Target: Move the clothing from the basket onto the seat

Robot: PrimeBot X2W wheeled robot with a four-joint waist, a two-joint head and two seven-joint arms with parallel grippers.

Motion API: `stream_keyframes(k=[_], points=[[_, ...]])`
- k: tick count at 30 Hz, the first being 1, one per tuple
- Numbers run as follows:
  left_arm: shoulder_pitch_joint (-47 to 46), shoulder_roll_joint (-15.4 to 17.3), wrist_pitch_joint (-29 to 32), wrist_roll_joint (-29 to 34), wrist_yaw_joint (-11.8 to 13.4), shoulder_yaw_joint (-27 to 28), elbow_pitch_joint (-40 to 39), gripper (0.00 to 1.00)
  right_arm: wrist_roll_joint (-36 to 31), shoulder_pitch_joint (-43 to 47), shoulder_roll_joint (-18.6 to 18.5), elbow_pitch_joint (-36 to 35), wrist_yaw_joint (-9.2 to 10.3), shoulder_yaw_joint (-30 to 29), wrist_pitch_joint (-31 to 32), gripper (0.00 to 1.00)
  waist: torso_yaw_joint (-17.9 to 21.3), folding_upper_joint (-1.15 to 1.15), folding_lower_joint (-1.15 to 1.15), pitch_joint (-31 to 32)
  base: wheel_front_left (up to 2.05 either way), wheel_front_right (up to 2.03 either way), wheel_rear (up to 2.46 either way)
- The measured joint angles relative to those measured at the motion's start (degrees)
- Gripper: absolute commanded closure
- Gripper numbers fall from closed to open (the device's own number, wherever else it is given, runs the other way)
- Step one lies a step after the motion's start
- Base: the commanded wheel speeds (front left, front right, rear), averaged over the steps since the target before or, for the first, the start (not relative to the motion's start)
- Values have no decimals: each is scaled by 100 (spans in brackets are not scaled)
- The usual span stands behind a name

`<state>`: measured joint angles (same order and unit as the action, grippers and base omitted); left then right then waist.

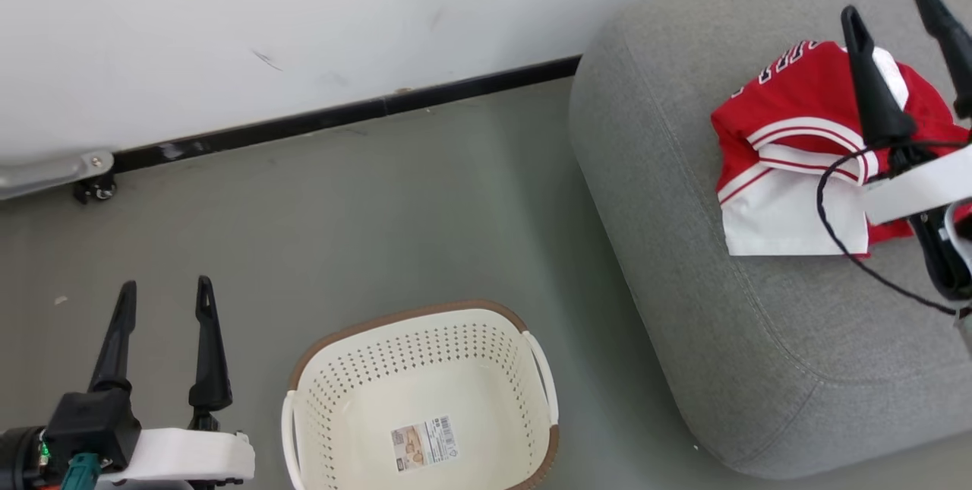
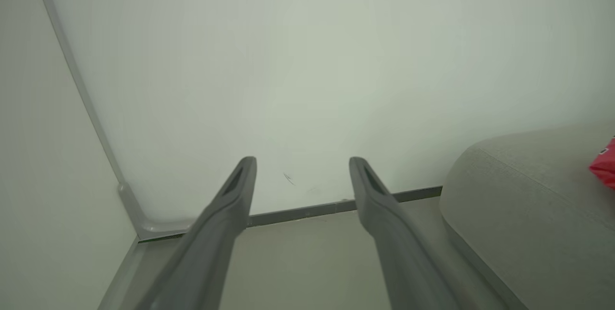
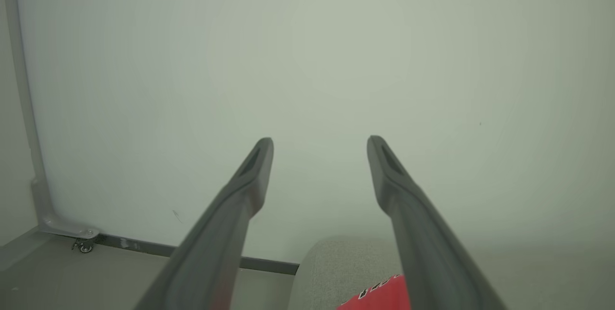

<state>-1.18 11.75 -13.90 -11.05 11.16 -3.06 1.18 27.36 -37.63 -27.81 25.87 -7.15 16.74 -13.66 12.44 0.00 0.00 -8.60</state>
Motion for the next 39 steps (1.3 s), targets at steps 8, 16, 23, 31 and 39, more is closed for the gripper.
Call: stream_keyframes(k=[8, 16, 23, 31, 39], points=[[111, -115, -22, 16, 2, -135, 197, 0, -300, 729, 372, -180, 0, -416, -47, 0, -290, 0, 0, 314, 0, 0, 0], [114, -215, -23, 101, 45, -292, 361, 0, -602, 1484, 738, -399, 1, -609, -47, 0, -534, 0, 0, 560, 0, 0, 0], [107, -325, -24, 179, 42, -511, 533, 0, -749, 2187, 1295, -584, 1, -511, -47, 0, -745, 0, 0, 772, 0, 0, 0], [106, -366, -24, 183, -10, -603, 779, 0, -1094, 2931, 1745, -720, 1, -690, -47, 0, -897, 0, 0, 999, 0, 0, 0], [109, -386, -24, 219, -15, -632, 888, 0, -1369, 3451, 2070, -743, 1, -956, -34, 0, -936, 0, 0, 1133, 0, 0, 0]])
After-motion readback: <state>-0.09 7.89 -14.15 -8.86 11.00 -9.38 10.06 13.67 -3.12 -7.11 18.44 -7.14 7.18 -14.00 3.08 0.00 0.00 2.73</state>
